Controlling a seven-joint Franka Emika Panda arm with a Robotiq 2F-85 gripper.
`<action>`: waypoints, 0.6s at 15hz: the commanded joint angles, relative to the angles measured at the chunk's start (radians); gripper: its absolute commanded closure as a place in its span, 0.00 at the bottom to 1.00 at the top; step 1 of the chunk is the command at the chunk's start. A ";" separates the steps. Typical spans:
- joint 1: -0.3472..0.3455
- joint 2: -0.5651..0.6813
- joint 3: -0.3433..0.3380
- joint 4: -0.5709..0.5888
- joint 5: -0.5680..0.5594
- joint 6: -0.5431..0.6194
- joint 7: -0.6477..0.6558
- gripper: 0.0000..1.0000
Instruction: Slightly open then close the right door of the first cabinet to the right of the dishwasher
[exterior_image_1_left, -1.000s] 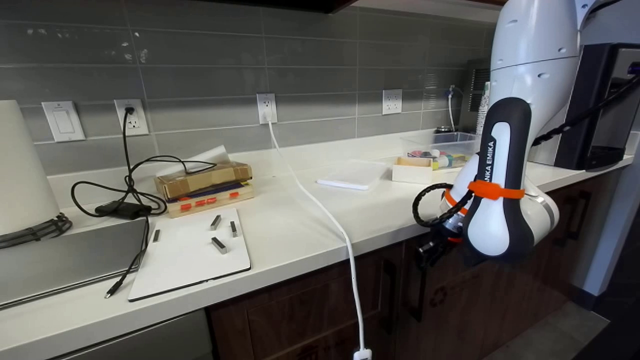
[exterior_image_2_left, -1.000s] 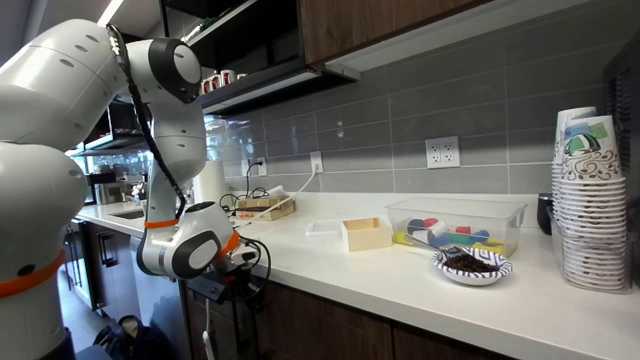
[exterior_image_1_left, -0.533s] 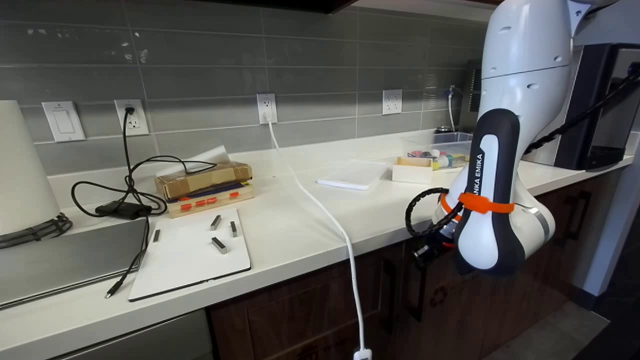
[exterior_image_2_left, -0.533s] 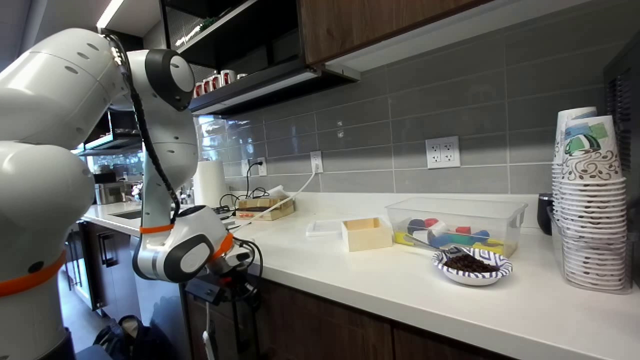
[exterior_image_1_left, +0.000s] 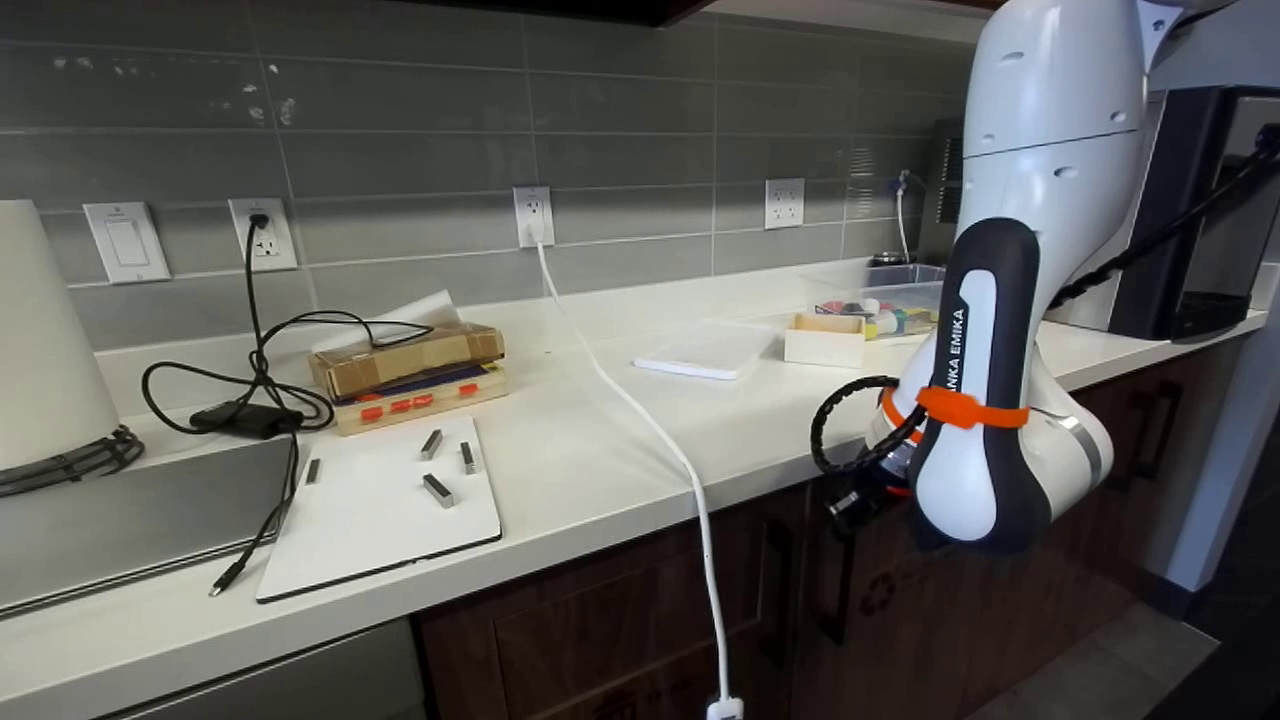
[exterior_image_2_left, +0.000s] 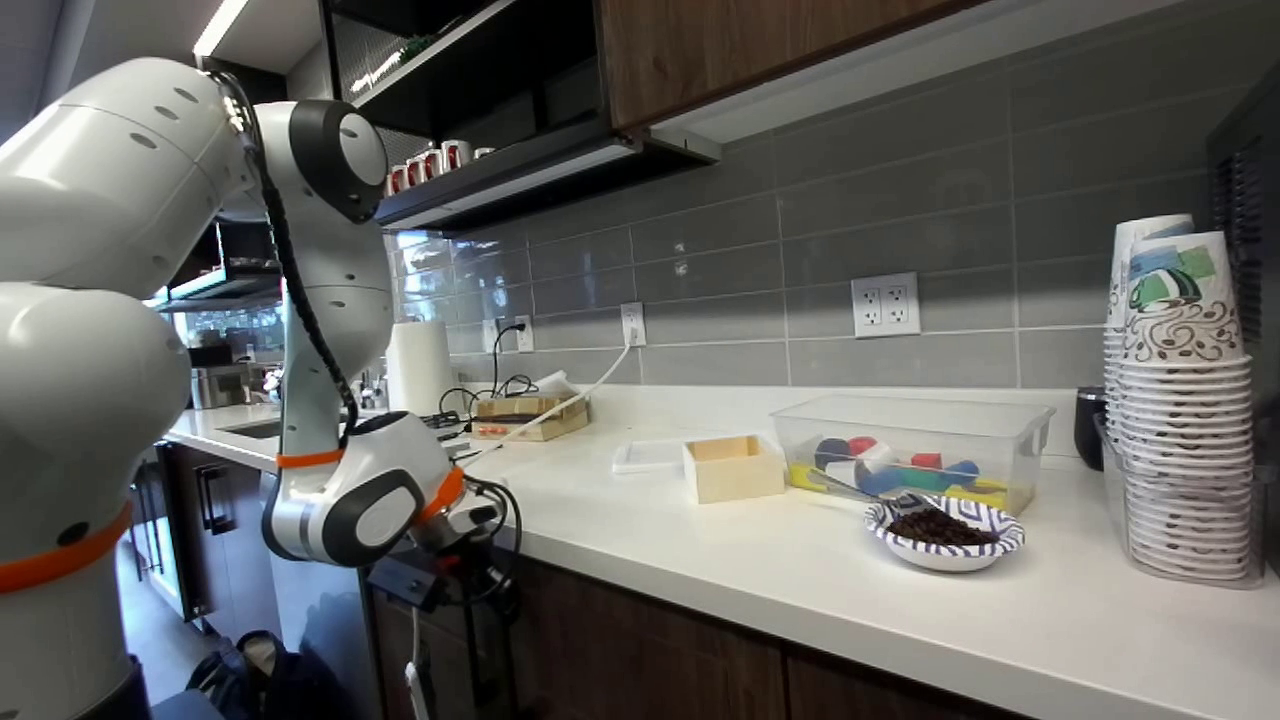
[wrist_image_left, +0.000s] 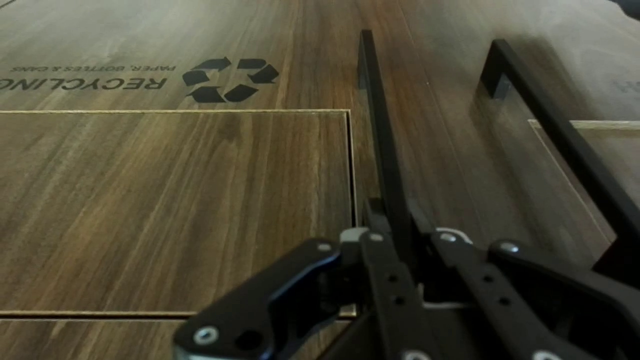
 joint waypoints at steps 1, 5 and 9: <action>-0.041 -0.059 0.037 -0.062 -0.018 -0.050 -0.019 0.97; -0.042 -0.087 0.051 -0.107 -0.010 -0.066 -0.027 0.97; -0.028 -0.085 0.056 -0.142 0.008 -0.062 -0.031 0.97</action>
